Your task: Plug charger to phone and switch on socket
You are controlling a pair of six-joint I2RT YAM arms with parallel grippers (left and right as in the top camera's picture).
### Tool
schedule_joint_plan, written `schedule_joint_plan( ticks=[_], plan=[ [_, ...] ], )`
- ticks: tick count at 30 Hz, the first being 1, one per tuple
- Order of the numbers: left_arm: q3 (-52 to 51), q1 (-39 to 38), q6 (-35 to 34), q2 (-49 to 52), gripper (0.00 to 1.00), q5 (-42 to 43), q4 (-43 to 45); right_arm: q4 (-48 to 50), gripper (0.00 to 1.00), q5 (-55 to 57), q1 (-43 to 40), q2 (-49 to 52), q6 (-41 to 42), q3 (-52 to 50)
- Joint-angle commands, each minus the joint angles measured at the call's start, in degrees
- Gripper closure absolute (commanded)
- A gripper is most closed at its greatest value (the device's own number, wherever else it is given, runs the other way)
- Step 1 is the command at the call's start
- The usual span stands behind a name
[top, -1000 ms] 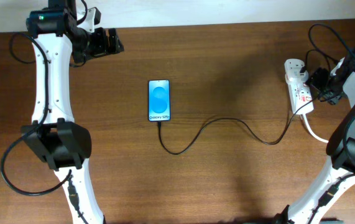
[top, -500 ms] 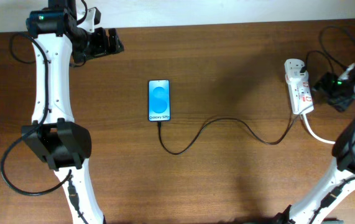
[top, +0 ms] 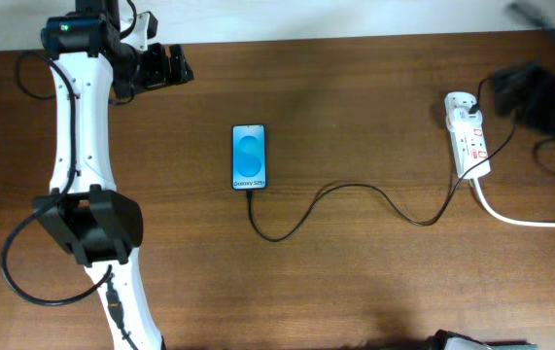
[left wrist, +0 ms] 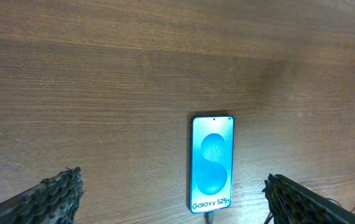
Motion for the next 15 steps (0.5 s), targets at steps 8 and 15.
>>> schedule_joint_plan(
  ticks=[8, 15],
  plan=[
    [0.5, 0.3, 0.3, -0.7, 0.01, -0.2, 0.1, -6.8, 0.02, 3.8, 9.1, -1.5, -5.7, 0.7],
    [0.5, 0.3, 0.3, -0.7, 0.01, -0.2, 0.1, -6.8, 0.02, 3.8, 9.1, -1.5, -5.7, 0.7]
  ],
)
